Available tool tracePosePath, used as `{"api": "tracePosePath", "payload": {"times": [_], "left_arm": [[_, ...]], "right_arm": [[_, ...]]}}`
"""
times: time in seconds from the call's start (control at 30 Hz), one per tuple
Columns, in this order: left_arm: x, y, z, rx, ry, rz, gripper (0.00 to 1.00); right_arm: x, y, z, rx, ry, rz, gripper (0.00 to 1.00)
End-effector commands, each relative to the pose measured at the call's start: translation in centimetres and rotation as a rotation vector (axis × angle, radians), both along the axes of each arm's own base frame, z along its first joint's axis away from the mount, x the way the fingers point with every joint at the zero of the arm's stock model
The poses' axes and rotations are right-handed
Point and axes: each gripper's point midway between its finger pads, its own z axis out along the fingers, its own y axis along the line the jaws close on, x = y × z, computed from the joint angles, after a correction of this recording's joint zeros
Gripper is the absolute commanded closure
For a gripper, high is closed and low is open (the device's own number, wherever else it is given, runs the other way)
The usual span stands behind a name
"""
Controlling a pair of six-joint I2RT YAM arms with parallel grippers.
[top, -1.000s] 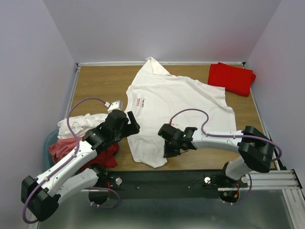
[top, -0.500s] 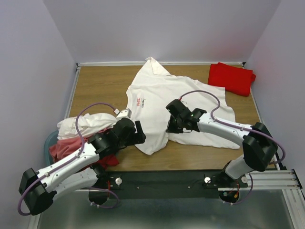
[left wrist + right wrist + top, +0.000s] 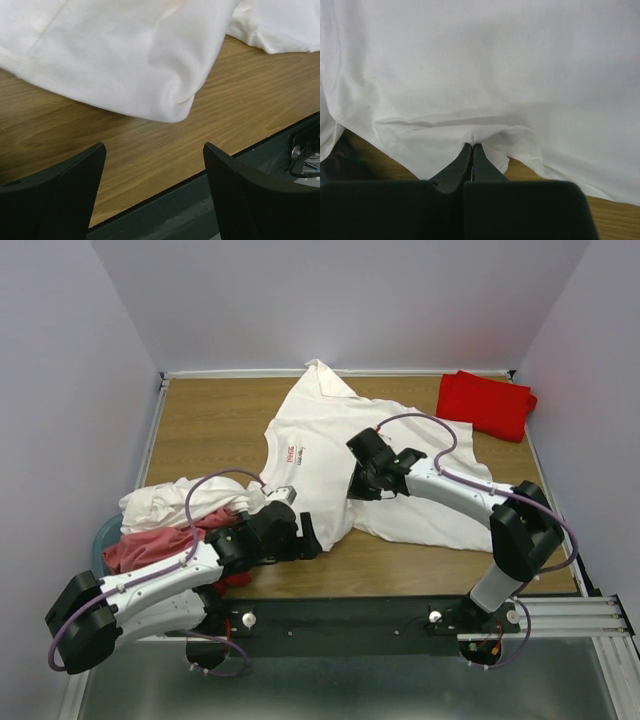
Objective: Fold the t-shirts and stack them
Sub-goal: Fold the tshirt
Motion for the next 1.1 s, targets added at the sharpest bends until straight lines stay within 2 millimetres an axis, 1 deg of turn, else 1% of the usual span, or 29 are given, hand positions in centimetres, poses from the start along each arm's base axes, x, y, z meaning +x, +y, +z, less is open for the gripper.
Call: {"api": "tracePosePath", "payload": {"times": [0.0,0.03,0.07,0.17,0.2,0.27,0.3,0.43,0.5,0.53,0.63,0.73,0.77,0.8,0.83,0.87,0.9,0.93,0.97,1.0,1.03,1.07], "left_arm": [[-0.1,-2.1,0.3,-0.086,0.009,-0.032,0.14],[-0.1,-2.2,-0.3,-0.079,0.024,-0.031,0.14],[0.1,-2.5,-0.3,-0.089,0.019,-0.027,0.13],[0.8,-3.0,-1.1,-0.075,0.019,-0.02,0.1],[1.2,-3.5,-1.3,-0.069,0.01,-0.026,0.1],[1.6,-3.9,-1.8,-0.047,0.01,-0.042,0.09],[1.9,-4.2,-2.4,-0.019,0.023,-0.049,0.08],[2.5,-4.0,-3.8,0.043,0.029,-0.034,0.08],[3.0,-3.7,-3.7,0.052,0.016,-0.003,0.09],[3.4,-3.4,-3.3,0.056,-0.007,0.018,0.1],[4.2,-3.0,-3.0,0.066,-0.033,0.042,0.16],[4.6,-3.0,-3.2,0.087,-0.037,0.043,0.33],[4.8,-2.9,-3.3,0.093,-0.04,0.049,0.45],[4.9,-2.9,-3.3,0.098,-0.042,0.051,0.5],[5.3,-2.8,-3.2,0.107,-0.05,0.056,0.63],[5.4,-2.8,-3.1,0.112,-0.056,0.059,0.63],[5.6,-2.6,-2.9,0.118,-0.059,0.068,0.77],[6.1,-2.4,-2.3,0.133,-0.078,0.082,0.84],[6.5,-2.1,-1.9,0.141,-0.09,0.091,0.93],[6.9,-1.9,-1.5,0.152,-0.101,0.101,0.95],[7.7,-1.3,-0.4,0.164,-0.121,0.12,0.96],[8.0,-1.1,0.2,0.164,-0.133,0.125,1.0]], "right_arm": [[0.7,0.2,-0.3,-0.019,-0.001,0.01,0.99],[0.8,0.2,-0.4,-0.02,-0.001,0.01,1.0],[0.8,0.3,-0.4,-0.02,-0.001,0.011,1.0],[0.8,0.3,-0.4,-0.019,-0.001,0.015,1.0],[0.8,0.3,-0.4,-0.017,0.001,0.017,1.0],[0.8,0.3,-0.3,-0.015,-0.002,0.015,0.99],[0.8,0.3,-0.2,-0.014,-0.004,0.019,0.99],[0.9,0.1,0.1,-0.01,-0.011,0.011,1.0],[0.8,0.0,0.3,-0.007,-0.014,0.008,1.0],[0.8,-0.1,0.3,-0.006,-0.016,0.007,0.99],[0.6,-0.5,0.3,-0.012,-0.017,0.001,1.0],[0.4,-0.7,0.2,-0.012,-0.016,0.0,0.99],[0.3,-0.8,0.3,-0.01,-0.018,-0.001,0.99],[0.2,-0.9,0.3,-0.012,-0.017,0.001,0.99],[0.2,-0.9,0.4,-0.01,-0.018,0.002,1.0],[0.1,-0.9,0.5,-0.006,-0.018,0.005,0.99],[0.0,-0.9,0.6,-0.005,-0.019,0.009,0.99],[-0.2,-0.8,0.7,0.003,-0.017,0.017,0.99],[-0.3,-0.9,0.8,0.005,-0.018,0.019,0.99],[-0.3,-0.9,0.9,0.006,-0.02,0.022,1.0],[-0.5,-1.0,0.9,0.006,-0.02,0.024,0.99],[-0.5,-1.1,0.8,0.001,-0.018,0.026,0.99]]}}
